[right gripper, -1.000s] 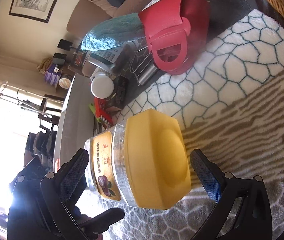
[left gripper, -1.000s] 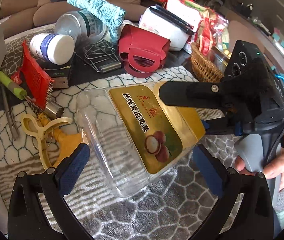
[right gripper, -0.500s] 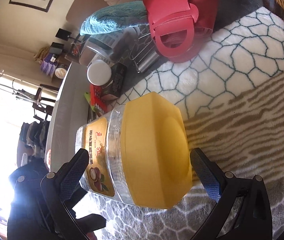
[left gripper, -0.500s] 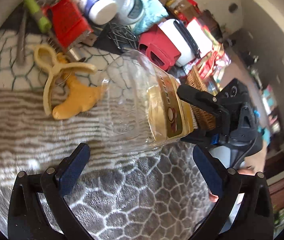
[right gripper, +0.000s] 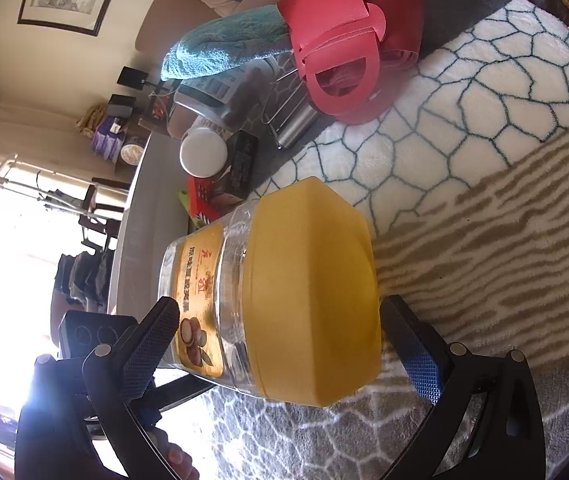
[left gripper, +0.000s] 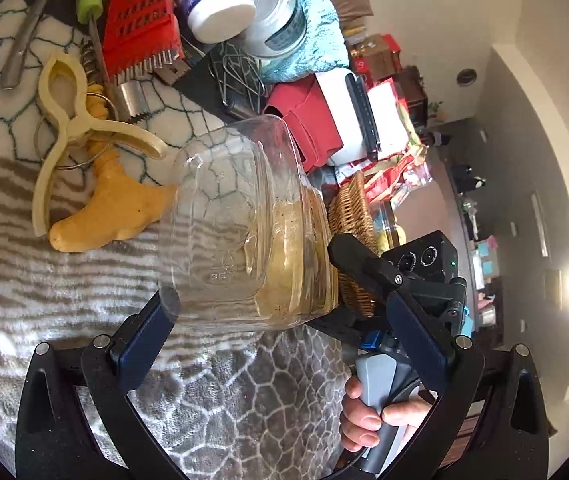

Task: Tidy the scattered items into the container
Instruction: 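Lift the clear jar with the right gripper off the table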

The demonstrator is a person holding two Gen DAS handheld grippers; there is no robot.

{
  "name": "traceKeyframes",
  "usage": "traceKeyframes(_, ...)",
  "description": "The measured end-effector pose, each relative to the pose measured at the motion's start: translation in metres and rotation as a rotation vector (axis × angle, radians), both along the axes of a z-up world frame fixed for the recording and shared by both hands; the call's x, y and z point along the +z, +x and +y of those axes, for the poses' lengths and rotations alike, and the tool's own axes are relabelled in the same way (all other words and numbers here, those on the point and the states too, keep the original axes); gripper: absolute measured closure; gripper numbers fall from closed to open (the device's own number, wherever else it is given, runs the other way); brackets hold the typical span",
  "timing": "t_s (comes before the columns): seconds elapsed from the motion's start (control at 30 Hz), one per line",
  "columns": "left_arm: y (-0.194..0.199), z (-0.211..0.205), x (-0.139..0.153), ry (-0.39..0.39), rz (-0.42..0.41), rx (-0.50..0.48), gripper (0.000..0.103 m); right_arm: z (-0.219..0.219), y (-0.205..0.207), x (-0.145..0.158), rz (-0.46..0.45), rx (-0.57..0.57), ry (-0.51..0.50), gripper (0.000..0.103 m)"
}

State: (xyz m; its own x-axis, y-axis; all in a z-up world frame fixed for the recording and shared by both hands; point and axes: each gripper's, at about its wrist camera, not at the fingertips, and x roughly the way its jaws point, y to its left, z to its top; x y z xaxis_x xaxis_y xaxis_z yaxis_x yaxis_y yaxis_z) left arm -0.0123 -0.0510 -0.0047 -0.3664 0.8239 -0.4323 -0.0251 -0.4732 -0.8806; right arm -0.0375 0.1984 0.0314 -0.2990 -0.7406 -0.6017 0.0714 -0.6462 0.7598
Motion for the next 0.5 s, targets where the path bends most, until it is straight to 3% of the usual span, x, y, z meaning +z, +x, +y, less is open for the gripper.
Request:
traceKeyframes(0.07,-0.002,0.0,-0.001,0.021,0.002,0.01,0.0,0.001,0.0,-0.001,-0.005,-0.004,-0.025,0.001)
traceKeyframes(0.27,-0.007,-0.015,-0.006,0.084,-0.068,0.17,0.0,-0.002,-0.001,-0.002,-0.013,0.006,-0.04,0.006)
traceKeyframes(0.43,-0.013,-0.007,-0.007,0.026,-0.1,0.204,0.0,0.001,-0.002,-0.003,-0.021,-0.004,-0.05,0.008)
traceKeyframes(0.5,-0.011,-0.005,-0.008,-0.014,-0.103,0.213,0.009,0.002,-0.002,-0.004,-0.023,-0.006,-0.05,0.01)
